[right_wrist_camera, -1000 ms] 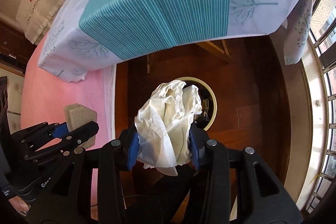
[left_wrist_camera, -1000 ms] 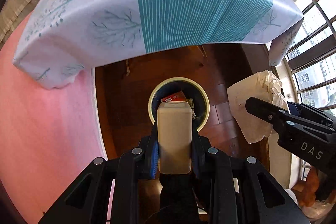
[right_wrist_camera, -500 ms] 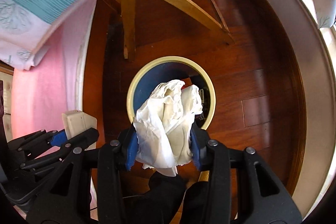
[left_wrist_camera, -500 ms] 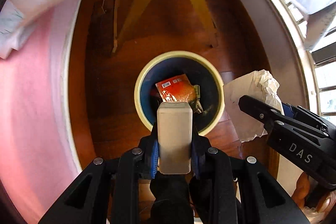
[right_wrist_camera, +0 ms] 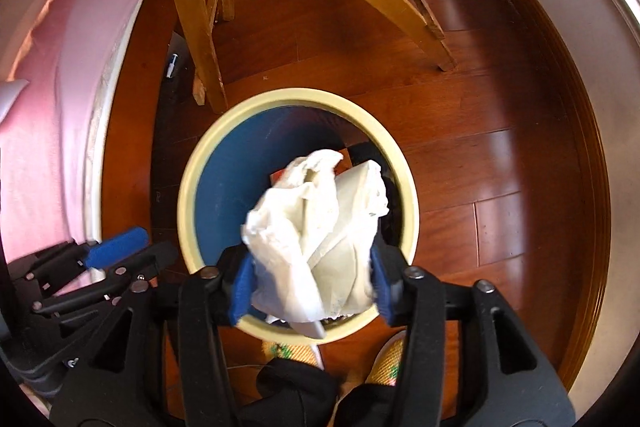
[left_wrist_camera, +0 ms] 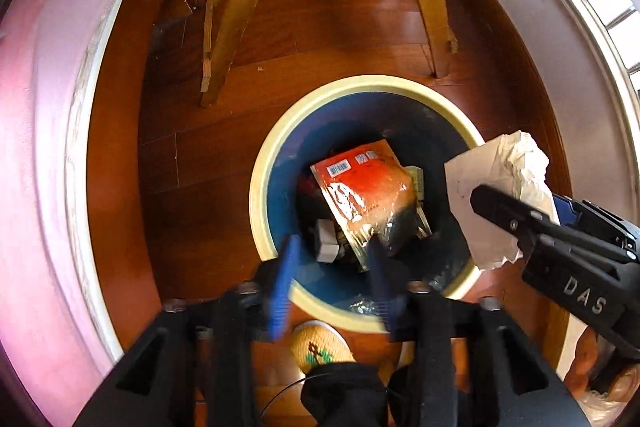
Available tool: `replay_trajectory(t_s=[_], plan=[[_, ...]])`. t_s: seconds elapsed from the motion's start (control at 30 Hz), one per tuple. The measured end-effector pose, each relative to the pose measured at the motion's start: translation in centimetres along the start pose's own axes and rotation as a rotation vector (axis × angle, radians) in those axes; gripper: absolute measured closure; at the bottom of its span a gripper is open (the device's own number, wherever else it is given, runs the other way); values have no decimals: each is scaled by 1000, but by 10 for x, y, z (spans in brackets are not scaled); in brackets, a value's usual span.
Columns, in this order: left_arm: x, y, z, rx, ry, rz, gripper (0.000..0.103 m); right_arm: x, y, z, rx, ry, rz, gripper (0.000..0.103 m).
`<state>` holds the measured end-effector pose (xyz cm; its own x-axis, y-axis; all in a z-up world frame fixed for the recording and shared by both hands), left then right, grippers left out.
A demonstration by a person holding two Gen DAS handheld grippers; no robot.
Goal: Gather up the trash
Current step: 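Open both grippers to drop the soap bar and tissue into the bin, then move both tools back toward the green paper and plastic bottle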
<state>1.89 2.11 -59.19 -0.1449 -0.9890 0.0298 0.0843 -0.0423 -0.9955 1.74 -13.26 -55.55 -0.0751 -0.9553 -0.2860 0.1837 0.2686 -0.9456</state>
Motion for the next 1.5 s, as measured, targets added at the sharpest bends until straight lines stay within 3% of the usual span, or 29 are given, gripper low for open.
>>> replay_trajectory(t_s=[0.03,0.1,0.17,0.43,0.67,1.0,1.5], plan=[[0,5,2,-3,0,-5,32,1,5,0,-3,-6,-7,41],[-5,10,4,-3,-6,11,15,5,15,1,-2,-11,-35,38],[-9,14,6,0,-14,12,13,11,18,1,-2,-7,-37,31],[-15,0,8,25,-22,32,12,11,5,6,18,-25,-46,30],[-20,-50,10,43,-39,37,12,-3,-37,12,39,-7,-49,30],[-19,-172,16,83,-38,19,12,-34,-140,28,88,20,-45,30],[-9,-410,49,270,-47,-70,12,-107,-340,57,215,-18,8,30]])
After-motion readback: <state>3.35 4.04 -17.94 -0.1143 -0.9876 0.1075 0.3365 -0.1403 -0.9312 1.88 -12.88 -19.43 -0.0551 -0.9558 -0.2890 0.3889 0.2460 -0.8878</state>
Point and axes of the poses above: each gripper's, at about its wrist camera, not at the fingertips, and y roughly the way its jaws point, x to its right, z to its top, the point moved 10 cm from there along y, roughly the way its jaws point, and after that the axes turned 2 degrees about z, right-handed, at the moved point
